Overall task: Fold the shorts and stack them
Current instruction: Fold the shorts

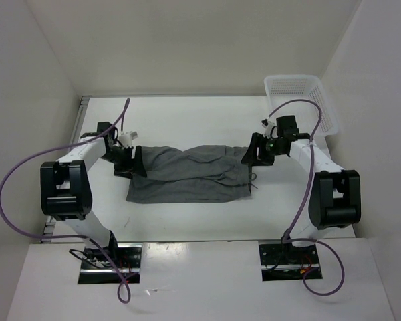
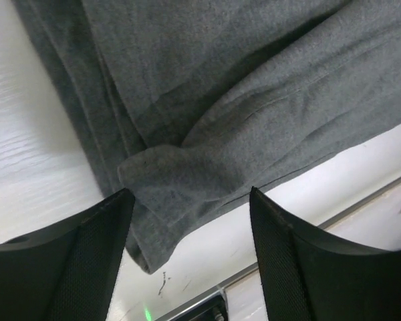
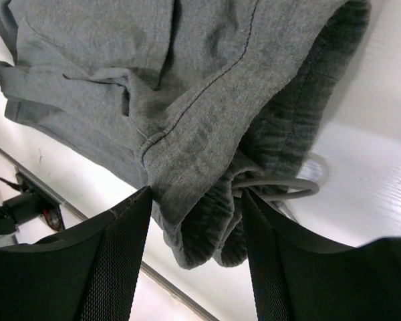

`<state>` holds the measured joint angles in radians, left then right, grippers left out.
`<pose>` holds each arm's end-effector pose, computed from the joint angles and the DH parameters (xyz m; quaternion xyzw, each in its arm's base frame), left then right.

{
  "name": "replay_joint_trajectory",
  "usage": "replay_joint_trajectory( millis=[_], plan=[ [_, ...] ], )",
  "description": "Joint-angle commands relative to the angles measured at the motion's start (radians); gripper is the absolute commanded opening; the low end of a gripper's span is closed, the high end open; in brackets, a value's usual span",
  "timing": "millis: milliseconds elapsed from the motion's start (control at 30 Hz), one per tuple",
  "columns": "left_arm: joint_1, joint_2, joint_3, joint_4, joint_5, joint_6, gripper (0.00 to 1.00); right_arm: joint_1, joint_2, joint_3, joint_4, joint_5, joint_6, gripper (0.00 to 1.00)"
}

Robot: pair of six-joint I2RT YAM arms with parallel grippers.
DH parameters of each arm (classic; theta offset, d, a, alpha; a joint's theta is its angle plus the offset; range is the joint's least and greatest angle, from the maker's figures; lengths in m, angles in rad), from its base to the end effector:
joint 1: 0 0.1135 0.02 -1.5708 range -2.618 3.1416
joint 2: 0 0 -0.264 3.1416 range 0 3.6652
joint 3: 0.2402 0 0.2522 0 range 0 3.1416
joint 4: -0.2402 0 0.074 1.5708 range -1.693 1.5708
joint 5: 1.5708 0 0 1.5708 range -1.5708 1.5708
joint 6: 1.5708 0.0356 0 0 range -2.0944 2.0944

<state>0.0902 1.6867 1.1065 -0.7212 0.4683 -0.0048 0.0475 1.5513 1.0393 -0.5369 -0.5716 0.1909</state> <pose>0.3166 0.0125 0.1897 -0.0146 0.9643 -0.2241 0.1403 0.3083 0.0339 0.2196 -0.0061 0.9298 0.2999 0.2134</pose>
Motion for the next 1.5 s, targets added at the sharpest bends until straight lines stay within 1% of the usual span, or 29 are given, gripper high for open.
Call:
replay_joint_trajectory(
  millis=[0, 100, 233, 267, 367, 400, 500, 567, 667, 700, 733, 767, 800, 833, 867, 900, 967, 1000, 1033, 1100, 1133, 1233, 1267, 1300, 1333, 1367, 1400, 1433, 1467],
  plan=[
    [0.002, 0.021, 0.029, 0.020, 0.090, 0.005, 0.73, -0.005, 0.030, -0.001, 0.054, -0.042, 0.018, 0.61],
    [0.002, 0.045, 0.029, 0.020, 0.090, 0.005, 0.67, -0.005, 0.039, 0.008, 0.063, -0.042, 0.009, 0.61],
    [0.002, 0.096, 0.065, 0.020, 0.099, 0.005, 0.55, -0.005, 0.049, -0.001, 0.063, -0.074, 0.008, 0.60],
    [0.002, 0.106, 0.065, 0.008, 0.108, 0.005, 0.46, -0.005, 0.058, -0.001, 0.072, -0.092, 0.008, 0.59],
    [0.002, 0.172, 0.124, -0.033, 0.119, 0.005, 0.28, -0.005, 0.067, -0.001, 0.072, -0.115, 0.019, 0.59],
    [0.002, 0.189, 0.137, -0.044, 0.119, 0.005, 0.16, -0.005, 0.067, -0.001, 0.072, -0.140, 0.019, 0.59],
    [0.002, 0.211, 0.177, -0.063, 0.119, 0.005, 0.04, -0.005, 0.067, 0.008, 0.083, -0.178, 0.042, 0.57],
    [0.002, 0.211, 0.190, -0.063, 0.119, 0.005, 0.03, -0.005, 0.088, 0.017, 0.098, -0.178, 0.062, 0.52],
    [0.002, 0.202, 0.226, -0.063, 0.076, 0.005, 0.02, -0.005, 0.115, 0.051, 0.126, -0.169, 0.062, 0.34],
    [0.002, 0.202, 0.245, -0.072, 0.067, 0.005, 0.02, -0.005, 0.136, 0.068, 0.138, -0.169, 0.062, 0.21],
    [0.002, 0.202, 0.301, -0.072, 0.046, 0.005, 0.02, -0.005, 0.147, 0.091, 0.153, -0.159, 0.050, 0.15],
    [0.002, 0.202, 0.343, -0.086, 0.032, 0.005, 0.02, -0.005, 0.159, 0.161, 0.153, -0.159, 0.032, 0.10],
    [0.002, 0.214, 0.390, -0.086, 0.014, 0.005, 0.02, -0.005, 0.185, 0.207, 0.163, -0.128, 0.018, 0.02],
    [0.011, 0.223, 0.441, -0.101, -0.006, 0.005, 0.02, -0.005, 0.199, 0.256, 0.163, -0.117, 0.001, 0.00],
    [0.011, 0.223, 0.546, -0.115, -0.049, 0.005, 0.02, -0.005, 0.211, 0.363, 0.150, -0.117, -0.054, 0.00],
    [0.011, 0.223, 0.593, -0.125, -0.069, 0.005, 0.03, -0.005, 0.231, 0.414, 0.138, -0.117, -0.086, 0.00],
    [0.011, 0.191, 0.660, -0.126, -0.095, 0.005, 0.03, -0.005, 0.231, 0.520, 0.089, -0.138, -0.154, 0.00],
    [0.011, 0.173, 0.677, -0.126, -0.111, 0.005, 0.04, -0.005, 0.231, 0.536, 0.071, -0.154, -0.230, 0.00],
    [0.011, 0.151, 0.678, -0.126, -0.111, 0.005, 0.04, -0.005, 0.216, 0.536, 0.054, -0.180, -0.258, 0.00],
    [0.000, 0.075, 0.624, -0.126, -0.131, 0.005, 0.06, -0.005, 0.184, 0.510, 0.013, -0.212, -0.330, 0.00],
    [-0.013, 0.045, 0.536, -0.126, -0.131, 0.005, 0.08, -0.005, 0.143, 0.458, -0.001, -0.243, -0.356, 0.00],
    [-0.039, -0.054, 0.380, -0.136, -0.157, 0.005, 0.12, 0.005, 0.061, 0.334, -0.101, -0.269, -0.511, 0.00],
    [-0.056, -0.093, 0.289, -0.148, -0.167, 0.005, 0.14, 0.014, 0.043, 0.302, -0.130, -0.248, -0.554, 0.00],
    [-0.056, -0.110, 0.250, -0.164, -0.168, 0.005, 0.18, 0.023, 0.024, 0.273, -0.200, -0.232, -0.611, 0.00],
    [-0.070, -0.125, 0.215, -0.175, -0.168, 0.005, 0.21, 0.055, -0.012, 0.210, -0.230, -0.208, -0.721, 0.00],
    [-0.084, -0.154, 0.154, -0.193, -0.168, 0.005, 0.25, 0.075, -0.029, 0.177, -0.257, -0.153, -0.772, 0.00],
    [-0.093, -0.165, 0.127, -0.202, -0.168, 0.005, 0.28, 0.098, -0.046, 0.145, -0.288, -0.122, -0.815, 0.00],
    [-0.105, -0.185, 0.104, -0.214, -0.168, 0.005, 0.35, 0.136, -0.059, 0.083, -0.288, -0.094, -0.871, 0.00],
    [-0.118, -0.185, 0.083, -0.245, -0.168, 0.005, 0.39, 0.147, -0.081, 0.055, -0.288, -0.055, -0.887, 0.00]
  ],
)
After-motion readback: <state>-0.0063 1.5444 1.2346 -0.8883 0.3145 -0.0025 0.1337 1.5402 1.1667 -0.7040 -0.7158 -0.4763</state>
